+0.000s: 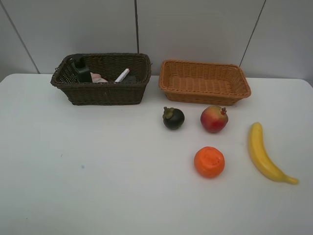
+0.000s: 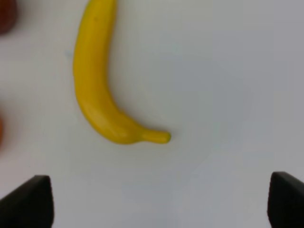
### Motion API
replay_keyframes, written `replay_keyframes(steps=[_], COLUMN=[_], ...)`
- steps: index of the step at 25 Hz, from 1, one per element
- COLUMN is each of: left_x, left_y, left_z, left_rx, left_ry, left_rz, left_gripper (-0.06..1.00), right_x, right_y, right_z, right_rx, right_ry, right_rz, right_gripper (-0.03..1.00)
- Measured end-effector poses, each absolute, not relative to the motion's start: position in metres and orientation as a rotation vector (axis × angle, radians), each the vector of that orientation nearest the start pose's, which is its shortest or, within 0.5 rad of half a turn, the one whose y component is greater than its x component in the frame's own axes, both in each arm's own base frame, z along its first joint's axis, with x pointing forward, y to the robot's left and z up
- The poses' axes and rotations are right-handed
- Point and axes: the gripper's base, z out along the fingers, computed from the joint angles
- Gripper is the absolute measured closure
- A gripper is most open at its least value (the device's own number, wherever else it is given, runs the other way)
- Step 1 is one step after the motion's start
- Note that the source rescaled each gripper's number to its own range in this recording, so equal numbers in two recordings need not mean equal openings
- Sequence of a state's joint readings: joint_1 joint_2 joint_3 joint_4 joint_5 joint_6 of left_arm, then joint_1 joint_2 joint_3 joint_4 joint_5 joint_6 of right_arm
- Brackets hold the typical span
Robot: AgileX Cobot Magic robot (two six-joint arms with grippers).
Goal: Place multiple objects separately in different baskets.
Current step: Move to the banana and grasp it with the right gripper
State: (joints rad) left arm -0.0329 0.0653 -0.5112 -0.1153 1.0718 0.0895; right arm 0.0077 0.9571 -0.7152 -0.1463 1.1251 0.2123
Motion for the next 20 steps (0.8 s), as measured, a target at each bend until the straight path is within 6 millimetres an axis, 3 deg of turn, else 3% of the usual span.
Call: replay_keyframes(steps=[4,8,15,20], left_x=[0.003,0.003,0.003,0.003], left_y=[-0.009,-0.009,-0.009,-0.009], left_z=[0.28,0.28,0.28,0.28], left_rx=[0.131,0.131,0.131,0.131], left_ry=[2.101,2.101,2.101,2.101], left_rz=[-0.106,-0.106,-0.106,-0.106], left_gripper=[-0.06,-0.06,-0.06,-0.06], right_x=[0.19,0.221,0.25,0.265], right_y=[-0.009,0.002,0.043,0.05], right_z=[0.254,0.237,0.206,0.183], right_rx=[0.236,0.165,-0.091,-0.172], right_ry=[3.005,3.069,3.124,3.139], right_rz=[-0.159,-0.154,-0.097,-0.076], right_gripper=[-0.03,-0.03,-0.03,-0.03])
